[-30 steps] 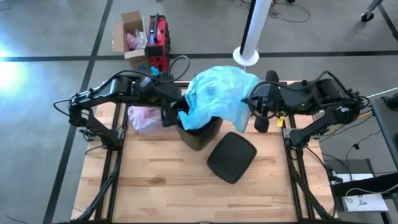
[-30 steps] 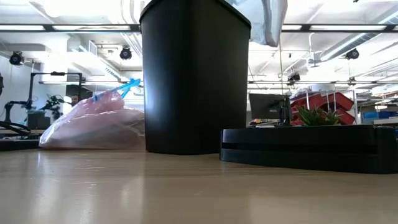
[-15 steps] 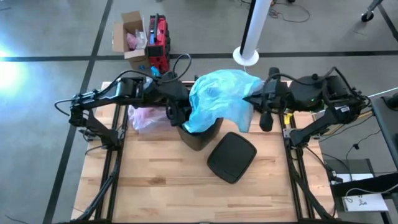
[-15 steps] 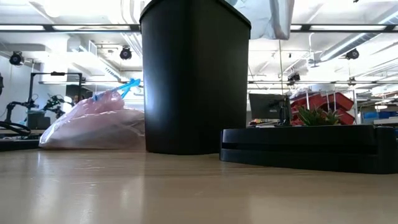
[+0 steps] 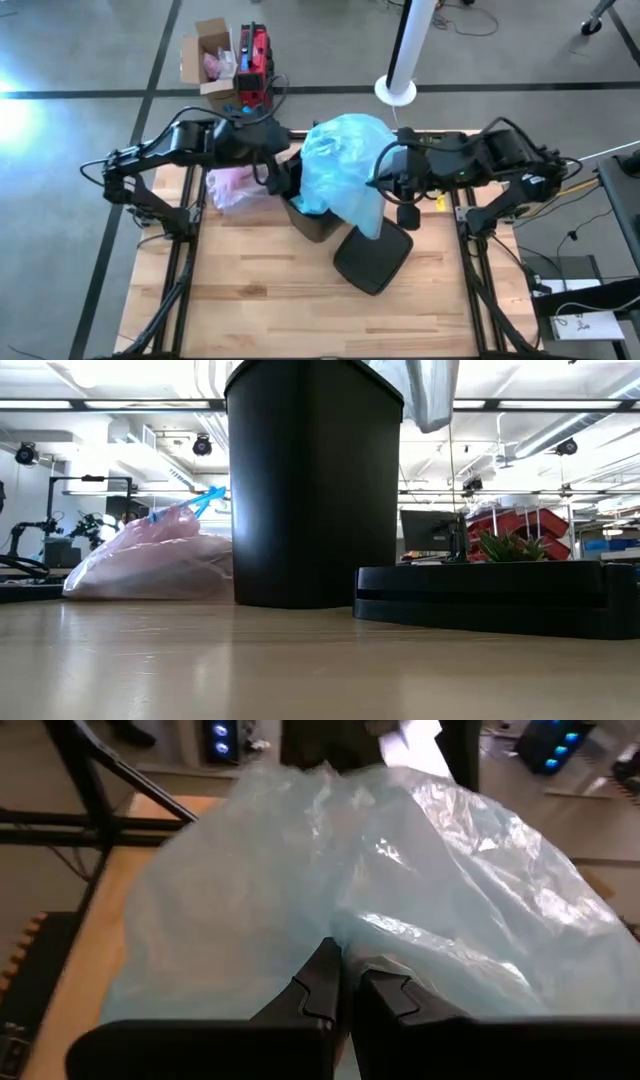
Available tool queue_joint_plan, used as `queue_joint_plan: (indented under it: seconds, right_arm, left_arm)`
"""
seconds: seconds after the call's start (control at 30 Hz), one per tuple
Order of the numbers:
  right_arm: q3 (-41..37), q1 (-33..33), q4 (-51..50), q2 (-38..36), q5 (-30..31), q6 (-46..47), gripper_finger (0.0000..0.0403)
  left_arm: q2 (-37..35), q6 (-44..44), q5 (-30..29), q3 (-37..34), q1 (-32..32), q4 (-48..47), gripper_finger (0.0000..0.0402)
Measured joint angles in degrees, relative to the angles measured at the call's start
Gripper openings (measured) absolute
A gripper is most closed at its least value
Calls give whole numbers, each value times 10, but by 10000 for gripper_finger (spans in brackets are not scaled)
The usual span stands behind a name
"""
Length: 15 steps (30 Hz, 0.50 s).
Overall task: Place trash/remove bag and relplace
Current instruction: Insert the new blue trash bag into the black trash bin
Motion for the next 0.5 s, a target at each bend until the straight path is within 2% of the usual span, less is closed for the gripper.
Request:
queue_joint_plan:
  seconds: [0.23,0.33,0.43,0.5]
  right_arm:
    - [80,7,-104,22,-14,44,0]
    - [98,15,-150,29,-14,75,0]
    - [100,24,-155,31,-16,89,0]
    - [100,28,-155,34,-22,90,0]
  left_arm:
    - [-2,-7,-16,-60,22,35,271]
    - [-2,-28,-16,-93,38,113,270]
    - [3,-49,-13,-135,47,181,270]
    - [11,-50,10,-163,49,202,270]
